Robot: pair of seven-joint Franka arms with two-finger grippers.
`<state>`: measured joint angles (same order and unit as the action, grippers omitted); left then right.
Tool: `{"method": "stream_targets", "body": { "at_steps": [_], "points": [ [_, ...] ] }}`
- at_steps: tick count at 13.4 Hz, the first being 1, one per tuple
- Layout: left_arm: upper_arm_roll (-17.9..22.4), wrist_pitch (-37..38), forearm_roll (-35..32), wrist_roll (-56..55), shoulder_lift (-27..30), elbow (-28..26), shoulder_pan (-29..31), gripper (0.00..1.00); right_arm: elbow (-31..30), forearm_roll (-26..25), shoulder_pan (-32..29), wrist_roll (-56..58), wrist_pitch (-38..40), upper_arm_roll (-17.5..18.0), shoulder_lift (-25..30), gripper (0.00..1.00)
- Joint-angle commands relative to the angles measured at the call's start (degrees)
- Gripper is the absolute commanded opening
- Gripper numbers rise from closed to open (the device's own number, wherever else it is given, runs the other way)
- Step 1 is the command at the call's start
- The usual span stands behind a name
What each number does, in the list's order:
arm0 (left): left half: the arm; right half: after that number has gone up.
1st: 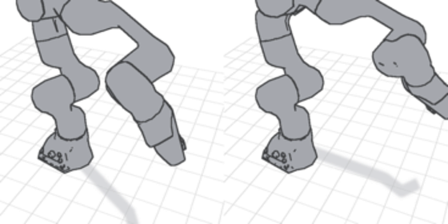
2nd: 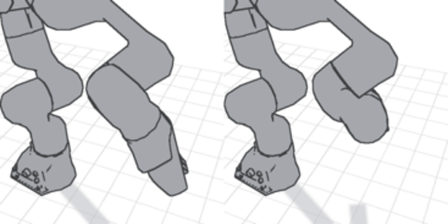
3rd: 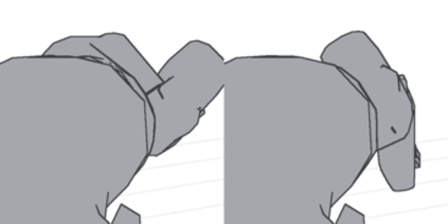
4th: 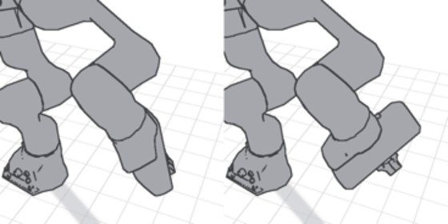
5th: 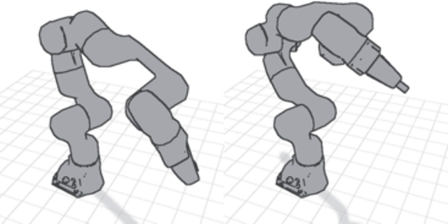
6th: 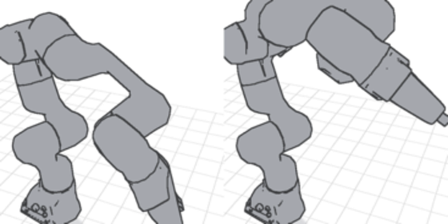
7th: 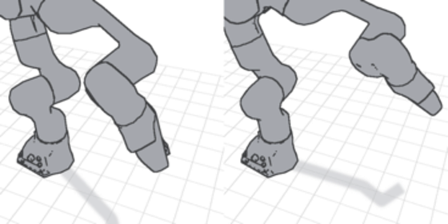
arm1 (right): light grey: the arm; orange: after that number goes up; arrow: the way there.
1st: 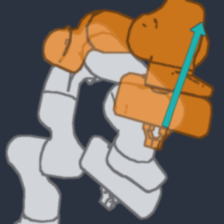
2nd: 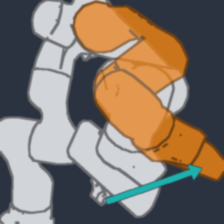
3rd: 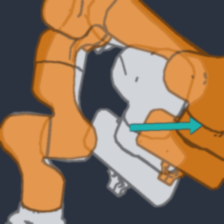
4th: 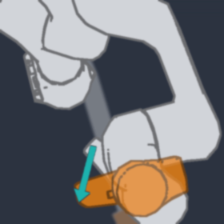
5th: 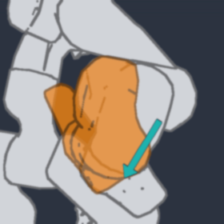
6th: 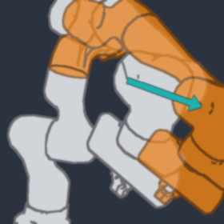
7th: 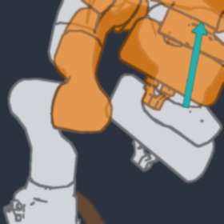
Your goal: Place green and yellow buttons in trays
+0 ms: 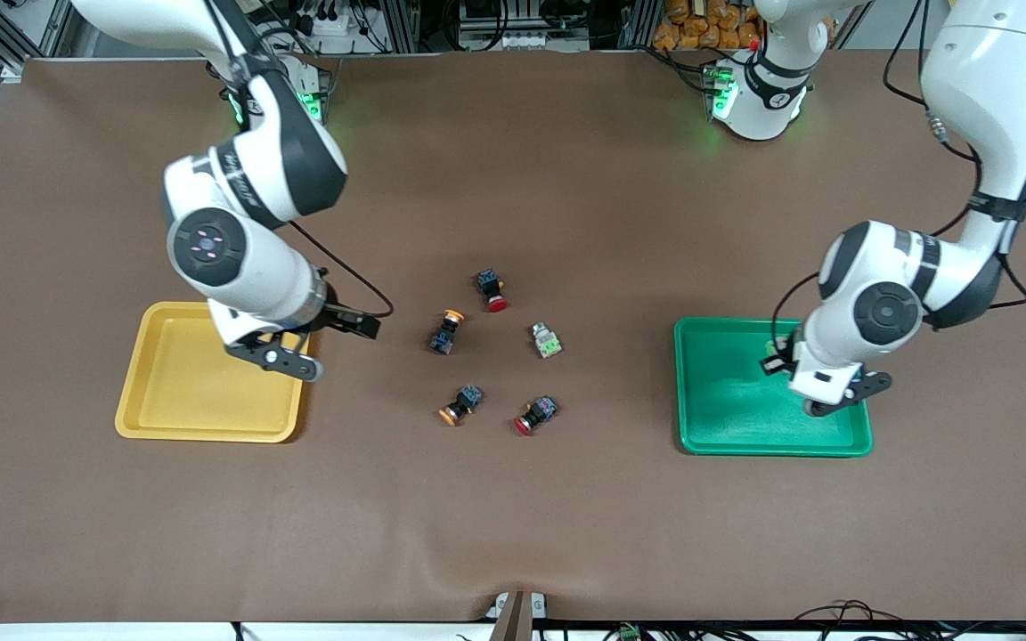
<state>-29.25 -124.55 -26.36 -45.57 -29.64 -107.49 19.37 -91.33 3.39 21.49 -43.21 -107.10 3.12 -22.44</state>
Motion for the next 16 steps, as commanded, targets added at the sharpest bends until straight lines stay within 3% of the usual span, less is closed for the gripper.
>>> {"method": "stream_targets", "body": {
  "at_steps": [1, 2, 5, 11, 15, 16],
  "points": [
    [-0.9, -3.1, -7.9, 0.0, -3.7, 0.5, 4.3, 0.4, -0.2, 0.2, 2.1, -4.3, -2.7, -0.4, -2.5, 1.0],
    [-0.9, -3.4, -8.4, 0.0, -3.8, 0.5, 4.4, 0.99, -0.8, 0.2, 3.2, -6.0, -4.2, -0.5, -3.6, 1.0],
    [-1.5, -3.0, -7.7, -0.8, -2.4, 0.5, 4.1, 1.0, -2.4, 0.2, 6.0, -10.7, -11.0, -0.5, -6.8, 1.0],
    [-15.8, 4.6, 1.5, -13.1, -1.0, 3.5, 2.9, 1.0, -2.6, -0.4, 9.1, -13.3, -18.5, -0.6, -13.7, 1.0],
    [-16.0, 4.4, 0.9, -25.9, -5.9, 7.3, -8.0, 1.0, -5.9, -0.8, 9.9, -14.4, -24.4, -0.7, -15.0, 1.0],
    [-16.0, 4.1, 0.8, -27.6, -7.3, 8.7, -10.5, 1.0, -7.1, -0.8, 10.1, -14.4, -26.4, -0.7, -15.1, 0.93]
  ]
}}
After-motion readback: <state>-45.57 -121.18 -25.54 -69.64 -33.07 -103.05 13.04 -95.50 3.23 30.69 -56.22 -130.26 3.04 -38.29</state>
